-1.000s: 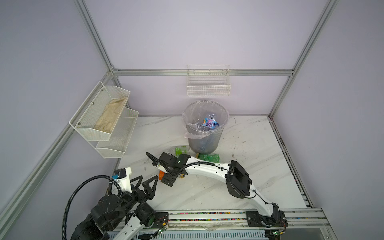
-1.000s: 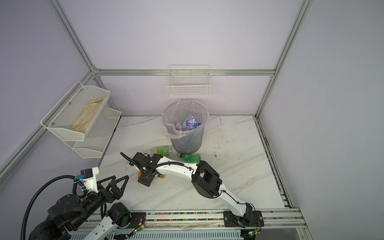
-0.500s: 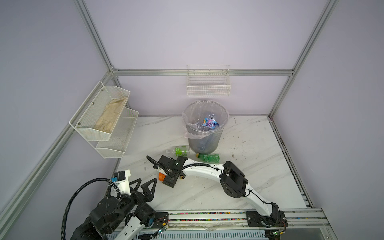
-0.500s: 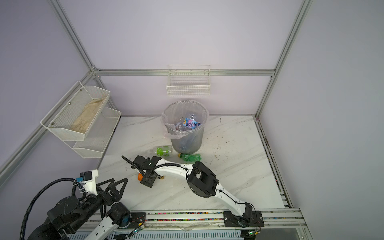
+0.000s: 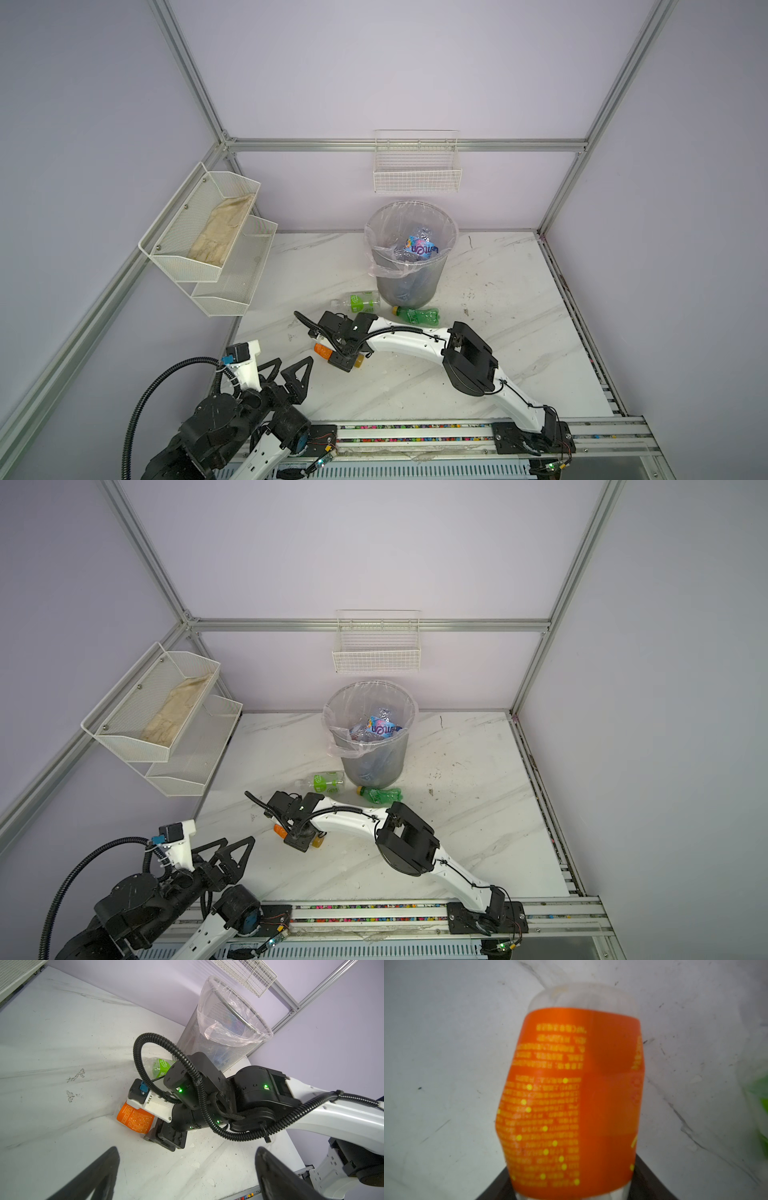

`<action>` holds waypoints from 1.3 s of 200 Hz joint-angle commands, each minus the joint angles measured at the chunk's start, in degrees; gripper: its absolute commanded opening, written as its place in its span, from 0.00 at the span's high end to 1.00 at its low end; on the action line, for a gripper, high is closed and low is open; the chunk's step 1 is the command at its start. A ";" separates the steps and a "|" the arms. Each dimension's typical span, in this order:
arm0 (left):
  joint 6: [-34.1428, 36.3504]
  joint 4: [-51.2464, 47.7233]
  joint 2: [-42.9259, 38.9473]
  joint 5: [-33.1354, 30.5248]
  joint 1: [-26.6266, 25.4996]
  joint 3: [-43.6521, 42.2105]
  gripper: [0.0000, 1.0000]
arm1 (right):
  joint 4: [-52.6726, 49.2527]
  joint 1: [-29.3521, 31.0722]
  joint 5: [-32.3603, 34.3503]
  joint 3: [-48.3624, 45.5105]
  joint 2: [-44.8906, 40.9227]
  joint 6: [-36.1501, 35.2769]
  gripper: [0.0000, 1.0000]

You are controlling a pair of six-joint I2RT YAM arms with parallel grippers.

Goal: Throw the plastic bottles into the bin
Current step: 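Lower the right gripper onto the orange-labelled bottle and close it, then lift the orange-labelled bottle with the right gripper and carry it over the bin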

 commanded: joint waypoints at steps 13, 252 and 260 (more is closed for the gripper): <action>0.41 0.81 0.51 0.86 0.84 5.00 0.00 | 0.50 0.40 2.03 -0.47 -8.50 2.09 0.68; 2.86 7.86 9.17 8.39 2.07 2.10 0.00 | -5.74 -21.95 18.08 24.54 -28.38 13.28 0.62; 3.14 8.16 9.77 8.67 2.10 2.20 0.01 | -6.01 -23.64 16.14 24.69 -26.95 13.80 0.62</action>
